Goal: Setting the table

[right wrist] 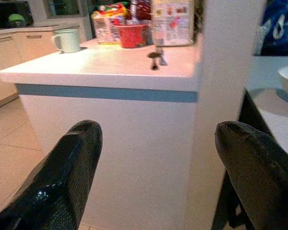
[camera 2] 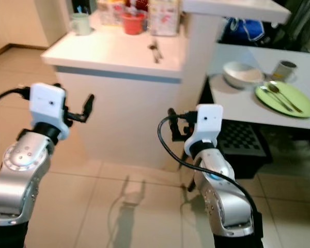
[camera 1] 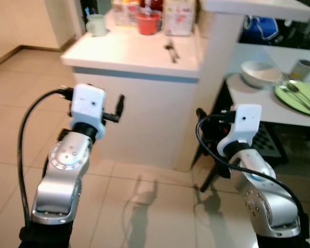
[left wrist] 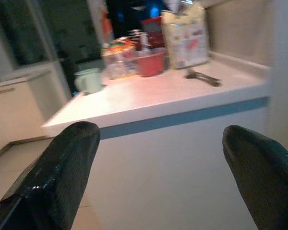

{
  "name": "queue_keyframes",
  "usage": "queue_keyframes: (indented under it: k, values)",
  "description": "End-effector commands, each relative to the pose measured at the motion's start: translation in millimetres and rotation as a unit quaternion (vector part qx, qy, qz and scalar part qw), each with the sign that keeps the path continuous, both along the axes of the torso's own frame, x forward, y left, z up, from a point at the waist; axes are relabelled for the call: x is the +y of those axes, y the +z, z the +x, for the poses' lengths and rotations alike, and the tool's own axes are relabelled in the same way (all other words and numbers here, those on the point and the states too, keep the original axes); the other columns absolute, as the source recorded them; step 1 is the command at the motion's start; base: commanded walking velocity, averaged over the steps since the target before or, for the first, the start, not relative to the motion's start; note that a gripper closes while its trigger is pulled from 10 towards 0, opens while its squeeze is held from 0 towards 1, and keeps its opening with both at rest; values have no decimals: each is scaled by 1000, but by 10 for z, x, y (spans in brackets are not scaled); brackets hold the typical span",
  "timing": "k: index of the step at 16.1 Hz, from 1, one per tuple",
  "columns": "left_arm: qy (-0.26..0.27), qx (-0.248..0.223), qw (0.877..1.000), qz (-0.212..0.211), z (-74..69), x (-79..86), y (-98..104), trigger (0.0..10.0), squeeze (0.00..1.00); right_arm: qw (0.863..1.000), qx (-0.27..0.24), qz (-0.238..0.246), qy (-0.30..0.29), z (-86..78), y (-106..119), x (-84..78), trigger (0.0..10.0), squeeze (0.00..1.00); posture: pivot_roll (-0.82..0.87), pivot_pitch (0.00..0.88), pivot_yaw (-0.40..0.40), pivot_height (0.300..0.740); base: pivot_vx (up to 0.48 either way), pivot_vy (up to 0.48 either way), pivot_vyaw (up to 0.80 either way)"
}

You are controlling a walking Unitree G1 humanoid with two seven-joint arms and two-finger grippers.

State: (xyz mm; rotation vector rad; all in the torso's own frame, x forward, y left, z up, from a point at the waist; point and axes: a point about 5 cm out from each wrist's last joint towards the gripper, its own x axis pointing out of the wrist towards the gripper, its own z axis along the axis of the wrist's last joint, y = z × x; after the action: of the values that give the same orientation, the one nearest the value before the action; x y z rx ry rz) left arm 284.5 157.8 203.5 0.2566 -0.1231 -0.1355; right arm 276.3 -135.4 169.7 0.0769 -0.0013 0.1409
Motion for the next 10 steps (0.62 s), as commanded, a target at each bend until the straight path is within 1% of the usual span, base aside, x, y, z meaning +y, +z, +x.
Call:
queue_keyframes:
  k: [1, 3, 7, 8, 9, 10]
  values:
    - [-10, -2, 1000, -1, 11, -72, 5, 10000, 0, 1000, 5, -6, -16, 10, -13, -97, 10000, 0, -9, 0, -19, 740, 0, 442, 0]
    - [-11, -4, 1000, 1, 13, -79, 1, 10000, 0, 1000, 5, -7, -16, 19, -10, -104, 10000, 0, -9, 0, -21, 740, 0, 446, 0]
    - [-5, -8, 1000, 1, 19, -58, 8, 10000, 0, 1000, 2, -9, -10, 53, 5, -92, 10000, 0, -2, 0, -32, 740, 0, 364, 0]
    - [4, -17, 1000, 12, 24, -48, 27, 10000, 0, 1000, 2, -9, -8, 65, 7, -84, 10000, 0, 0, 0, -33, 740, 0, 0, 0]
    - [1, -22, 999, 32, 30, -51, 39, 10000, 0, 1000, 2, -9, -8, 74, 10, -79, 10000, 0, 1, 0, -33, 740, 0, 0, 0]
    - [1, -21, 999, 26, 37, -49, 37, 10000, 0, 1000, 1, -9, -7, 81, 14, -75, 10000, 0, 0, 0, -32, 740, 0, -345, 0]
